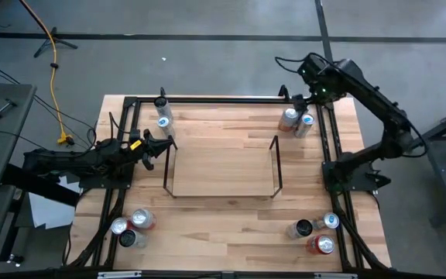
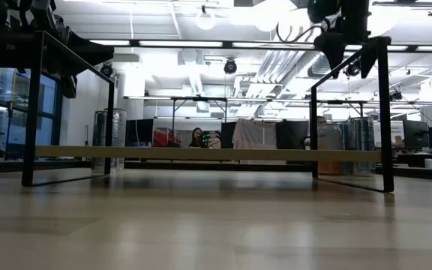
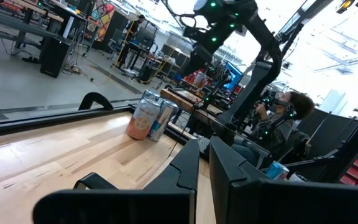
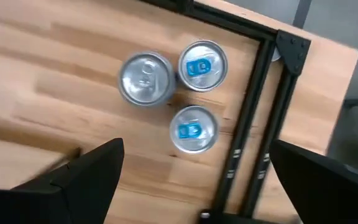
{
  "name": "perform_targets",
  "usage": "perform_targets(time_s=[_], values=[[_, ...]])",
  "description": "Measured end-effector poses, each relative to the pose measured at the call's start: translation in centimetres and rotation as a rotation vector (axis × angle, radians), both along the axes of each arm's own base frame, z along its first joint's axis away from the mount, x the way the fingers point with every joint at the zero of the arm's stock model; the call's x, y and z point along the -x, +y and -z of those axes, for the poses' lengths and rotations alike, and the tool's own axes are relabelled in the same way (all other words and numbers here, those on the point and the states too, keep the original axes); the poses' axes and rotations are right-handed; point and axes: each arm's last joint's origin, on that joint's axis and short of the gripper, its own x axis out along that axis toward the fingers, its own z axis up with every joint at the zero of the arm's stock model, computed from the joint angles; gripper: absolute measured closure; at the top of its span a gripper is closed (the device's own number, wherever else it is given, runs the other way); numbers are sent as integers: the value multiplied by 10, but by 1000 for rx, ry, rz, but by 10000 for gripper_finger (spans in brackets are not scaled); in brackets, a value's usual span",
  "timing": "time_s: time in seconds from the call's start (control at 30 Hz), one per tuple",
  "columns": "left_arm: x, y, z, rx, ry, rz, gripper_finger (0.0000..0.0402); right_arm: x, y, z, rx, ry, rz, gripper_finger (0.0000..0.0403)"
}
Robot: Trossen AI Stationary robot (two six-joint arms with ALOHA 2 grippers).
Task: Place canned beverage on shelf
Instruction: Put the blue soda can on the shelf
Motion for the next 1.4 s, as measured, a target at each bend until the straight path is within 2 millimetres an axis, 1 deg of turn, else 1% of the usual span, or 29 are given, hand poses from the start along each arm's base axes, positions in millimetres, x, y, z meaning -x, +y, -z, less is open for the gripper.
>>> perform_targets(time_s=[0.17,0.27,0.37,0.43,0.57,0.77,0.9,1.07,1.2,1.4], values=[[0,0,0,0,0,0,401,-1,-4,6,-38,80,-102,13],[0,0,0,0,0,0,401,-1,-6,12,-57,84,-115,13],[0,0,0,0,0,0,401,3,-8,33,-174,73,-105,13],[0,0,0,0,0,0,401,5,-10,47,-210,70,-91,13],[0,0,0,0,0,0,401,5,-16,69,-200,53,-69,13],[0,0,0,0,0,0,401,9,-23,91,-183,44,-62,14],[0,0,0,0,0,0,401,10,-26,99,-169,37,-59,14],[0,0,0,0,0,0,401,9,-28,99,-144,27,-81,14],[0,0,0,0,0,0,401,9,-28,102,-164,71,-77,14],[0,0,0,0,0,-1,401,4,-35,114,-211,90,-75,14]])
